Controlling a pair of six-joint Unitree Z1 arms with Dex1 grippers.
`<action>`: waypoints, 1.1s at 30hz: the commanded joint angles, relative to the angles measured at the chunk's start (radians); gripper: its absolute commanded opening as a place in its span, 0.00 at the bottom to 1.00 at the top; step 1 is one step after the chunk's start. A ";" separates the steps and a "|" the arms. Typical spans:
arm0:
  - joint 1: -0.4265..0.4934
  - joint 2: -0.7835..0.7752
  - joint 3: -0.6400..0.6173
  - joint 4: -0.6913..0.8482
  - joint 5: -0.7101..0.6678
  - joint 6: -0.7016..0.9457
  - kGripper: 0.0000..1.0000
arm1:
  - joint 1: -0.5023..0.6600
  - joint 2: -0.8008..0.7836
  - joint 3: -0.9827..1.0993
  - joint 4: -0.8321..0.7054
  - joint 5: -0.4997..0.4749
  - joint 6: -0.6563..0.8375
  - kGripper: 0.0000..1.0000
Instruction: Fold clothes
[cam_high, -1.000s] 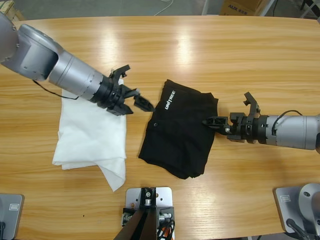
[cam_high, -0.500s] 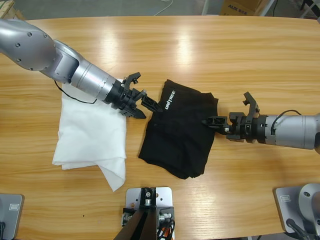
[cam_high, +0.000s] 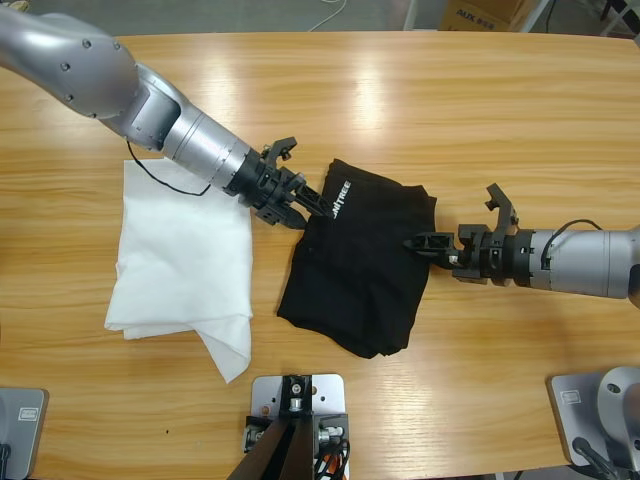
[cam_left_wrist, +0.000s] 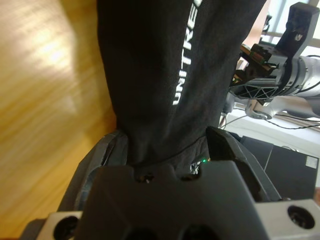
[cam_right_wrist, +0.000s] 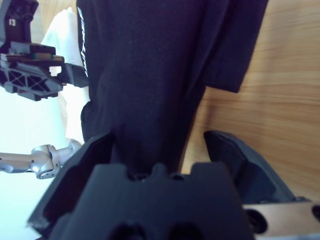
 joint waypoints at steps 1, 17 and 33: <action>-0.026 0.049 -0.047 0.183 0.077 0.053 0.54 | 0.000 0.105 0.034 0.021 -0.010 -0.010 0.82; -0.061 0.101 -0.182 0.333 0.182 0.085 0.05 | -0.001 0.102 0.034 0.022 -0.010 -0.010 0.82; -0.081 0.111 -0.145 0.345 0.183 0.140 0.00 | 0.006 0.105 0.034 0.106 -0.022 0.056 0.82</action>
